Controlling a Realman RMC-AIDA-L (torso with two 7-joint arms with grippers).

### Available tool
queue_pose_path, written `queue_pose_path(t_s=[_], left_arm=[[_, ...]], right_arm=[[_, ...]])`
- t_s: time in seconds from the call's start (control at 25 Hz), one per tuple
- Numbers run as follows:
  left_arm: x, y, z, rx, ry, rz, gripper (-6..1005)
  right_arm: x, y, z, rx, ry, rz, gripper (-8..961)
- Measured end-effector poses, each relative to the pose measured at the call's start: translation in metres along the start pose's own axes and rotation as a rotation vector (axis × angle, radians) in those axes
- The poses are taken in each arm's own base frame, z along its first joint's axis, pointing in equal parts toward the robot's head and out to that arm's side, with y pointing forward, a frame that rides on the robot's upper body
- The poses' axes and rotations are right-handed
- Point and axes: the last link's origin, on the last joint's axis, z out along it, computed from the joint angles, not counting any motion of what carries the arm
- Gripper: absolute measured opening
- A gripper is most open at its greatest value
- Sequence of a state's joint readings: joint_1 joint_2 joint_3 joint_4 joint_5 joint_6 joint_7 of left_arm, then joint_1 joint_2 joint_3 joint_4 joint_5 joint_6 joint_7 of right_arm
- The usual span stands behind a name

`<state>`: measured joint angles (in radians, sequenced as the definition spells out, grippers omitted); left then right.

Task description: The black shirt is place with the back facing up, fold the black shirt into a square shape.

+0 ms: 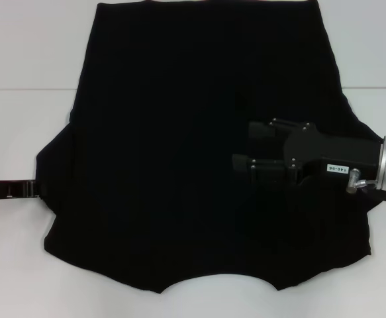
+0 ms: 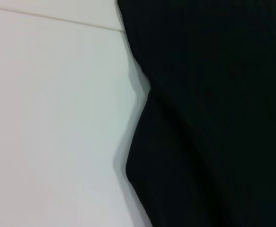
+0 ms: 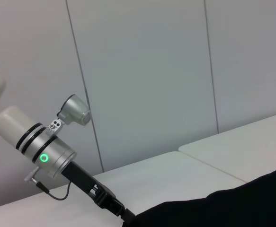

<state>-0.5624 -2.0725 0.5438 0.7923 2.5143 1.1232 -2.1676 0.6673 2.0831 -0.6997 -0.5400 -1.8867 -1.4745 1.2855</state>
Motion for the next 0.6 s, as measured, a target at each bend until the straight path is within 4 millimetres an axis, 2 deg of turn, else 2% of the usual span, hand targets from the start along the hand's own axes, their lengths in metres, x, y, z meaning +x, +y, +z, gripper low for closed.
queue_pose_path(t_s=[0.6], left_arm=[[0.0047, -0.0029, -0.0102, 0.005, 0.014, -0.020, 0]], right_arm=[[-0.0027, -0.0019, -0.0015, 0.008, -0.013, -0.002, 878]])
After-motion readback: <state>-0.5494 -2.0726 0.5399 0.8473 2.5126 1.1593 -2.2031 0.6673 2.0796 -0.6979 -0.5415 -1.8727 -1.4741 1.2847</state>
